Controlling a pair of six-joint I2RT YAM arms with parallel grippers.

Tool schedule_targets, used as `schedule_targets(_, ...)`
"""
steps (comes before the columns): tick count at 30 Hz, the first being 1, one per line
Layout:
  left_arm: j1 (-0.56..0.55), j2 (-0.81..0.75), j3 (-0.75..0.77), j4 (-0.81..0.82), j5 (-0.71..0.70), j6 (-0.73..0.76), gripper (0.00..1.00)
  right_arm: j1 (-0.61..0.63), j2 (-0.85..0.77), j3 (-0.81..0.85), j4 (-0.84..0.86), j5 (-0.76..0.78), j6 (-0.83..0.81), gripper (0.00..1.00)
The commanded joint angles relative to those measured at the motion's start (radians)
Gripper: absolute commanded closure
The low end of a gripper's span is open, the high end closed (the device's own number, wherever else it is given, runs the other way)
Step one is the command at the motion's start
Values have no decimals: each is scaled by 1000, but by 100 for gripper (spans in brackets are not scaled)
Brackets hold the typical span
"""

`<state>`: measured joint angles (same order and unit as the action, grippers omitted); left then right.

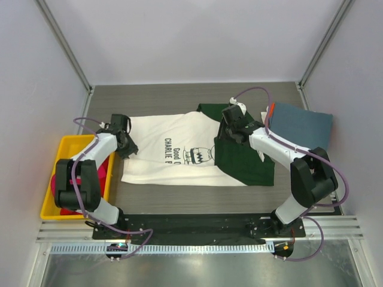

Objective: Fold and stack the t-shirts
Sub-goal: Fold the tshirt

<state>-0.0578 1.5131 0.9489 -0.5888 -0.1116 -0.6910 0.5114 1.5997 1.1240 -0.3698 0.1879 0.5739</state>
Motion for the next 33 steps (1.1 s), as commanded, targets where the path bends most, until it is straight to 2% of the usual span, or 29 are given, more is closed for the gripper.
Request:
schedule_targets(1, 0, 38, 40, 49, -60, 2, 61, 4, -30, -23, 61, 16, -17, 57)
schedule_targets(8, 0, 127, 54, 35, -89, -10, 64, 6, -67, -56, 72, 28, -13, 56)
schedule_targets(9, 0, 134, 57, 34, -92, -10, 74, 4, -69, -64, 75, 31, -11, 56)
schedule_targets(11, 0, 136, 60, 23, -99, -10, 86, 6, -72, -69, 78, 35, -8, 56)
schedule_targets(12, 0, 127, 60, 20, -117, -13, 100, 4, -72, -69, 78, 38, -8, 56)
schedule_targets(18, 3, 33, 37, -15, -195, -30, 100, 4, -67, -75, 78, 56, -12, 57)
schedule_targets(22, 6, 21, 54, -107, -279, -67, 100, 4, -60, -75, 78, 84, -12, 57)
schedule_targets(33, 33, 29, 30, -112, -258, -81, 98, -17, -70, -93, 78, 140, -17, 57)
